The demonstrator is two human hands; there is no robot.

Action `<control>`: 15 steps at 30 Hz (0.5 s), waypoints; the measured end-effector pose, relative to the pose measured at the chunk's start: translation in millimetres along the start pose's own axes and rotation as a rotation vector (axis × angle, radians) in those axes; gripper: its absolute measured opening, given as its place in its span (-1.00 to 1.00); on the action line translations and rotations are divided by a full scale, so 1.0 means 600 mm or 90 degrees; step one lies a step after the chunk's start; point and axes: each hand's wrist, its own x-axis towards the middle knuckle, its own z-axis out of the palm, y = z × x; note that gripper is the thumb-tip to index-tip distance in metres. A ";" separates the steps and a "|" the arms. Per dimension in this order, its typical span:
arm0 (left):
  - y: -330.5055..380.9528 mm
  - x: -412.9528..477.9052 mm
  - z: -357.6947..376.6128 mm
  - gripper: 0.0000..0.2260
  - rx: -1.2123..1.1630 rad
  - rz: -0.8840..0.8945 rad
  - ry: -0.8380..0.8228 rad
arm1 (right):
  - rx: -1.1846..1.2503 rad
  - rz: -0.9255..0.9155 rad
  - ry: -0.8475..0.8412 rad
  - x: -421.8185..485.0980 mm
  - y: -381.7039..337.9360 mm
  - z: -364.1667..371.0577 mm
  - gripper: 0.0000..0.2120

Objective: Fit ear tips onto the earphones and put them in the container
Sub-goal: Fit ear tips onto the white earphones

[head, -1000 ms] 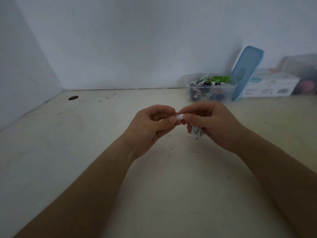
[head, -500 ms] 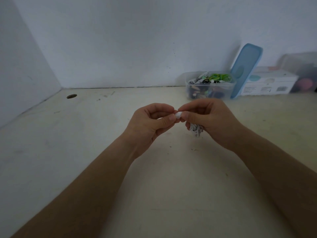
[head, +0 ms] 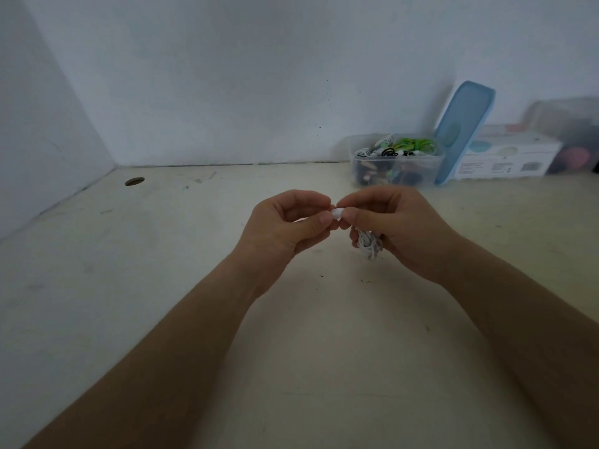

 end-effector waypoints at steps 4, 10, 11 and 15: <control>0.005 -0.002 0.003 -0.71 0.080 0.007 -0.033 | 0.037 0.054 0.006 -0.002 -0.006 -0.001 -0.66; -0.002 -0.002 0.008 -0.85 0.162 0.045 0.021 | 0.089 0.156 -0.032 -0.001 -0.015 -0.001 -0.71; -0.002 -0.001 0.007 -0.86 0.153 0.047 0.037 | 0.112 0.181 -0.032 0.000 -0.019 -0.002 -0.75; -0.002 0.002 0.003 -0.86 0.098 0.046 0.061 | 0.218 0.242 -0.062 0.000 -0.029 -0.011 -0.68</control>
